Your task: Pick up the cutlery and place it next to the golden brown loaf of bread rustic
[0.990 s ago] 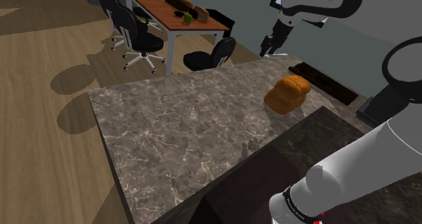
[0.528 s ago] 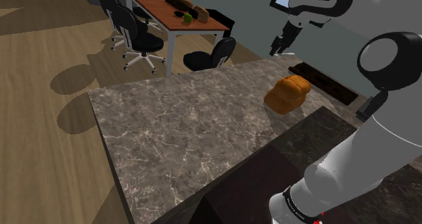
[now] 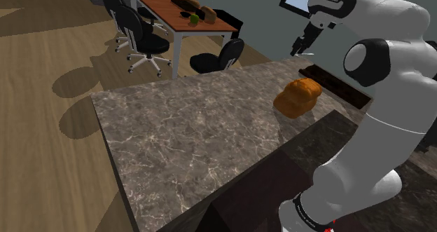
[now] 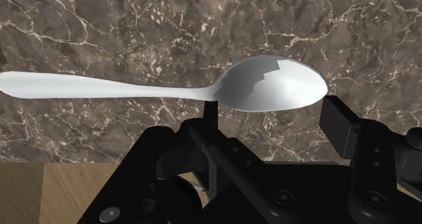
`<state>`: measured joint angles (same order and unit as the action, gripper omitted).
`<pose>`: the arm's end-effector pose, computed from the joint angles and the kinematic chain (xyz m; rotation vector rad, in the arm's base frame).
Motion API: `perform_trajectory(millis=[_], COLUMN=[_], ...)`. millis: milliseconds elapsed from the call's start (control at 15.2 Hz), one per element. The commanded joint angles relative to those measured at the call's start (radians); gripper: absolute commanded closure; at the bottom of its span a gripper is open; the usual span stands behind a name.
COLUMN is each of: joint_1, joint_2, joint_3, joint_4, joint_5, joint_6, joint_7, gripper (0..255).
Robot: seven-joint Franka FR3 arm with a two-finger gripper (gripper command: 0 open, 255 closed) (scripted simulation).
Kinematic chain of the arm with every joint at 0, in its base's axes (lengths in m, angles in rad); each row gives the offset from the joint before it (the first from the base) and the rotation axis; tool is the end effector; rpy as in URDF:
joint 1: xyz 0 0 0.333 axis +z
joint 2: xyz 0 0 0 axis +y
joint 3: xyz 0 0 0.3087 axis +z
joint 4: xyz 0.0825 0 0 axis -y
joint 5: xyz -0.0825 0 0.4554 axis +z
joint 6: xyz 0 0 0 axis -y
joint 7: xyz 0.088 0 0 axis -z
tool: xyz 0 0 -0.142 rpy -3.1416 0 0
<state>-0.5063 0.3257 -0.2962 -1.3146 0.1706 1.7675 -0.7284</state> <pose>0.5497 -0.4967 0.5288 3.0886 -0.1149 0.2393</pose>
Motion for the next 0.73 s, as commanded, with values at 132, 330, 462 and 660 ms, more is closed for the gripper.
perform_trajectory(millis=[132, 330, 462, 660], joint_1=[-0.085, -0.077, -0.072, -0.066], joint_2=[0.142, 0.127, 0.120, 0.111], joint_3=[-0.009, -0.009, -0.009, -0.009], joint_4=[0.212, 0.147, 0.108, 0.055], joint_5=[0.051, 0.048, 0.046, 0.045], joint_6=[-0.080, -0.030, 0.001, 0.046], joint_7=[-0.067, -0.071, -0.074, -0.078], gripper=[255, 255, 255, 255])
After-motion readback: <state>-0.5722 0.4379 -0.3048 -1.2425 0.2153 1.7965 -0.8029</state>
